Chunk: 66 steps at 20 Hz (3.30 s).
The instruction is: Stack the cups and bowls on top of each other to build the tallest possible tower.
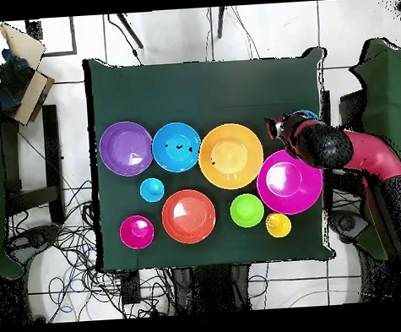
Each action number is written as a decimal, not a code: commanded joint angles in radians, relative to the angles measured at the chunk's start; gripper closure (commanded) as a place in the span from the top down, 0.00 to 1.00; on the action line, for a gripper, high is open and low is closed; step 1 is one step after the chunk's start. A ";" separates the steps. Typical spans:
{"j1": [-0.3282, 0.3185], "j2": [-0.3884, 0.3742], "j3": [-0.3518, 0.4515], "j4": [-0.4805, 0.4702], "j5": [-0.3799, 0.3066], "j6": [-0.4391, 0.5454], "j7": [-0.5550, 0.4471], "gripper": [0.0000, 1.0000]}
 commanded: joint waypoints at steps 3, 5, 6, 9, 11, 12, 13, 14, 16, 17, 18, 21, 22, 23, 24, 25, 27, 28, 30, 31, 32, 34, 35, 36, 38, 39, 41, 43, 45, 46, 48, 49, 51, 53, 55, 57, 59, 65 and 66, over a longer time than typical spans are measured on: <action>-0.021 0.084 0.039 -0.049 -0.069 0.120 -0.406 1.00; -0.033 0.084 0.041 -0.040 -0.074 0.120 -0.408 1.00; -0.039 0.082 0.041 -0.033 -0.077 0.118 -0.406 1.00; -0.045 0.083 0.043 -0.027 -0.086 0.114 -0.399 1.00; -0.049 0.087 0.045 -0.024 -0.091 0.110 -0.397 1.00; -0.051 0.088 0.046 -0.024 -0.092 0.109 -0.397 1.00; -0.054 0.086 0.047 -0.018 -0.093 0.108 -0.396 1.00; -0.058 0.085 0.048 -0.013 -0.094 0.107 -0.395 1.00; -0.062 0.087 0.047 -0.007 -0.102 0.099 -0.388 1.00; -0.062 0.090 0.046 -0.007 -0.104 0.096 -0.385 1.00; -0.062 0.097 0.044 -0.007 -0.110 0.086 -0.380 1.00; -0.042 0.120 0.029 -0.015 -0.144 0.036 -0.345 1.00; -0.027 0.137 0.022 -0.028 -0.158 0.016 -0.329 1.00; -0.019 0.149 0.019 -0.038 -0.165 0.010 -0.322 1.00; -0.011 0.168 0.019 -0.052 -0.170 0.006 -0.324 1.00; -0.003 0.188 0.019 -0.067 -0.175 0.003 -0.325 1.00; 0.003 0.221 0.029 -0.093 -0.177 0.007 -0.341 1.00; 0.005 0.232 0.032 -0.101 -0.178 0.009 -0.346 1.00; 0.006 0.239 0.035 -0.107 -0.183 0.010 -0.344 1.00; 0.005 0.241 0.036 -0.109 -0.186 0.011 -0.343 1.00; 0.005 0.244 0.037 -0.112 -0.187 0.012 -0.342 1.00; 0.002 0.247 0.040 -0.113 -0.191 0.015 -0.339 1.00; 0.001 0.247 0.041 -0.114 -0.192 0.016 -0.338 1.00; -0.001 0.245 0.042 -0.111 -0.193 0.017 -0.336 1.00; -0.003 0.244 0.045 -0.108 -0.195 0.018 -0.333 1.00; -0.004 0.243 0.046 -0.106 -0.196 0.017 -0.331 1.00; -0.005 0.238 0.047 -0.100 -0.199 0.014 -0.322 1.00; -0.005 0.210 0.045 -0.078 -0.199 0.011 -0.296 1.00; -0.004 0.152 0.045 -0.031 -0.188 0.015 -0.250 1.00; -0.007 0.102 0.052 0.010 -0.176 0.016 -0.215 1.00; 0.000 0.020 0.053 0.061 -0.151 0.033 -0.154 1.00; 0.002 -0.004 0.053 0.074 -0.143 0.039 -0.138 1.00; 0.017 -0.030 0.043 0.079 -0.135 0.045 -0.106 1.00; 0.029 -0.062 0.041 0.085 -0.121 0.055 -0.082 1.00; 0.033 -0.125 0.058 0.114 -0.088 0.072 -0.058 1.00; 0.038 -0.188 0.075 0.144 -0.050 0.085 -0.033 1.00; 0.045 -0.238 0.086 0.164 -0.007 0.093 -0.004 1.00; 0.107 -0.342 0.069 0.199 0.067 0.033 0.103 1.00; 0.121 -0.352 0.059 0.196 0.080 0.040 0.109 1.00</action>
